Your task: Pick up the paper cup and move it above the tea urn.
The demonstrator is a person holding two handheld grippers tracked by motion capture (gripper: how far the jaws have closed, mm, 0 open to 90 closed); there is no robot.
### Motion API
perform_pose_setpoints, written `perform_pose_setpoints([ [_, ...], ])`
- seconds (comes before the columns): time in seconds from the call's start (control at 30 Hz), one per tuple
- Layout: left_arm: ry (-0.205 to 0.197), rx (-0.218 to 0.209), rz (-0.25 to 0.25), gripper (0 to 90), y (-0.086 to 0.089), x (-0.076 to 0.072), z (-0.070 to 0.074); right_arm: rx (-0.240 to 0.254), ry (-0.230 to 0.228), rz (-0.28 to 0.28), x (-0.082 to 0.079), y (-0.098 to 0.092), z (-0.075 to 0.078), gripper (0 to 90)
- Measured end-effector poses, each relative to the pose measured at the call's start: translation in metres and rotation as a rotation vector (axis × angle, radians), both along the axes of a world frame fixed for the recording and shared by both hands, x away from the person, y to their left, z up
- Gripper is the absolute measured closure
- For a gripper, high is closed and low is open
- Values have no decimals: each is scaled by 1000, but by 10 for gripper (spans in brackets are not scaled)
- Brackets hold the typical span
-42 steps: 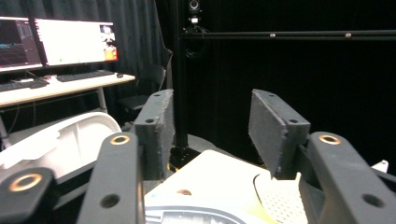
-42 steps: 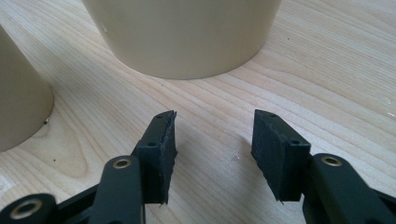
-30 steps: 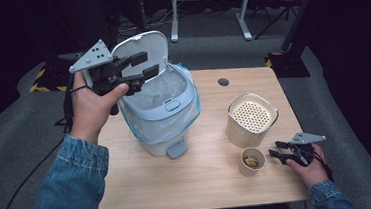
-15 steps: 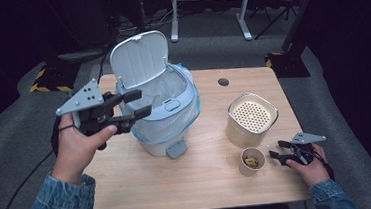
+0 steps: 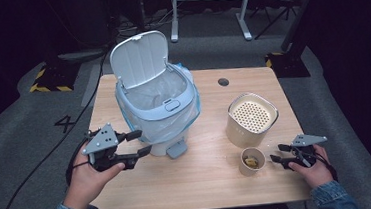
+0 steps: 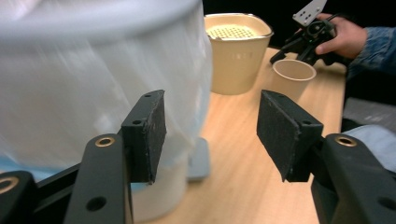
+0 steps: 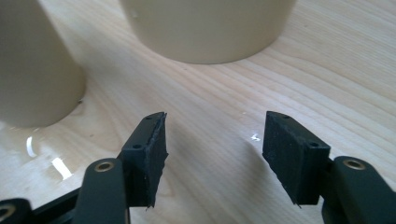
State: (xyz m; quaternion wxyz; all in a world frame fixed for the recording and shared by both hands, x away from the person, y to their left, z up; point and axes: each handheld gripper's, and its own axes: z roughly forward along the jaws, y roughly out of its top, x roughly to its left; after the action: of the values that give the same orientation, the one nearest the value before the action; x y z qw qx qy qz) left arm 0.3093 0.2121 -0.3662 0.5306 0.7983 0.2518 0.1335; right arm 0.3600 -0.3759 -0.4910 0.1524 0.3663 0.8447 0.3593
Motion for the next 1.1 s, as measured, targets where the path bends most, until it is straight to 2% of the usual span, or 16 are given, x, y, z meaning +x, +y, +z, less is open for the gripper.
perform_pose_setpoints([
  [0.23,73,52,46,414,0,3,-49,-2,19,40,-5,4,6,416],
  [0.4,120,136,70,407,-2,11,-76,5,5,75,-10,7,10,399],
  [0.6,173,157,97,407,-2,18,-103,24,-38,140,-17,12,14,389],
  [0.7,188,182,118,407,-2,22,-112,30,-43,176,-20,15,15,385],
  [0.8,193,226,122,402,-3,25,-117,40,-35,207,-22,18,15,357],
  [0.9,204,247,131,394,-5,27,-121,49,-24,240,-24,25,14,317],
  [1.1,229,270,151,377,-5,29,-129,57,-40,313,-27,44,12,247],
])
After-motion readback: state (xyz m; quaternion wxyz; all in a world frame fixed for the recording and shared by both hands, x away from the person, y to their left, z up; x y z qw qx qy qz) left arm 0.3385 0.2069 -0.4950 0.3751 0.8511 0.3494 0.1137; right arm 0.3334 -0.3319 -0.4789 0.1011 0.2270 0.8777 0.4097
